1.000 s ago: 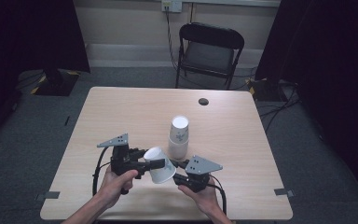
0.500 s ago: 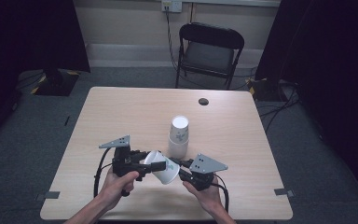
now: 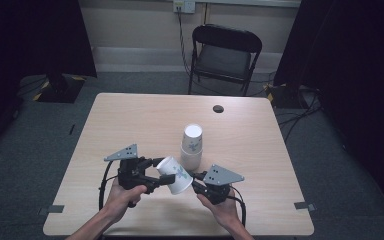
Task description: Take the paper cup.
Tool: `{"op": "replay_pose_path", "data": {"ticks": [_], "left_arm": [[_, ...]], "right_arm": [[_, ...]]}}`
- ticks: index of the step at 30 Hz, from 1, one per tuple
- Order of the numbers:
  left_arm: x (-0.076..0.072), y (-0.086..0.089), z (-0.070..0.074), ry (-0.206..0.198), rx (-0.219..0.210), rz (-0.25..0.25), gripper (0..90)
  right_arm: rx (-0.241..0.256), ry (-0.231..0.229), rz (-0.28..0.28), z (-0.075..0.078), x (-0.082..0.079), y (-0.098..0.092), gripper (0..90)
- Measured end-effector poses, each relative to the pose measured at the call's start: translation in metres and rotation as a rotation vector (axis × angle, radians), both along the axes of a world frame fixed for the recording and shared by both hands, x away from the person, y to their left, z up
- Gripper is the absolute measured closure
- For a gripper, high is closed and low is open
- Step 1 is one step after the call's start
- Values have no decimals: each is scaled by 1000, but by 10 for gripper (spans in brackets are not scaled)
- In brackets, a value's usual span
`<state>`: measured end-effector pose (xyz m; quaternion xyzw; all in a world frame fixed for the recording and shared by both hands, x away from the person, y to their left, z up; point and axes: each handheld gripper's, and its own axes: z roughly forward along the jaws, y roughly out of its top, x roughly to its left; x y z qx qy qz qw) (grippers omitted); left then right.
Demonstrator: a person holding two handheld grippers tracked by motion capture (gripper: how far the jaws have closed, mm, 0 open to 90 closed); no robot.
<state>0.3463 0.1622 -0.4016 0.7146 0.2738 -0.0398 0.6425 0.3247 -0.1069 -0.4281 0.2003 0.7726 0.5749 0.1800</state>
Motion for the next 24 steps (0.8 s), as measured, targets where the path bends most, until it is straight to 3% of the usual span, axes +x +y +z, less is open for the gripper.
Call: {"op": "replay_pose_path", "data": {"ticks": [7,9,16,22,24], "left_arm": [[1,3,1,-20,19,19,164],[0,4,1,-46,58,27,169],[-3,5,6,-137,131,43,206],[-5,2,7,-216,227,51,261],[-7,1,8,-233,241,44,281]], "right_arm": [[-30,42,6,-1,1,0,873],[-33,67,9,-1,3,0,873],[-75,121,-3,-3,7,-2,877],[-138,183,-3,-3,13,-4,877],[-164,199,-2,-3,14,-4,877]]}}
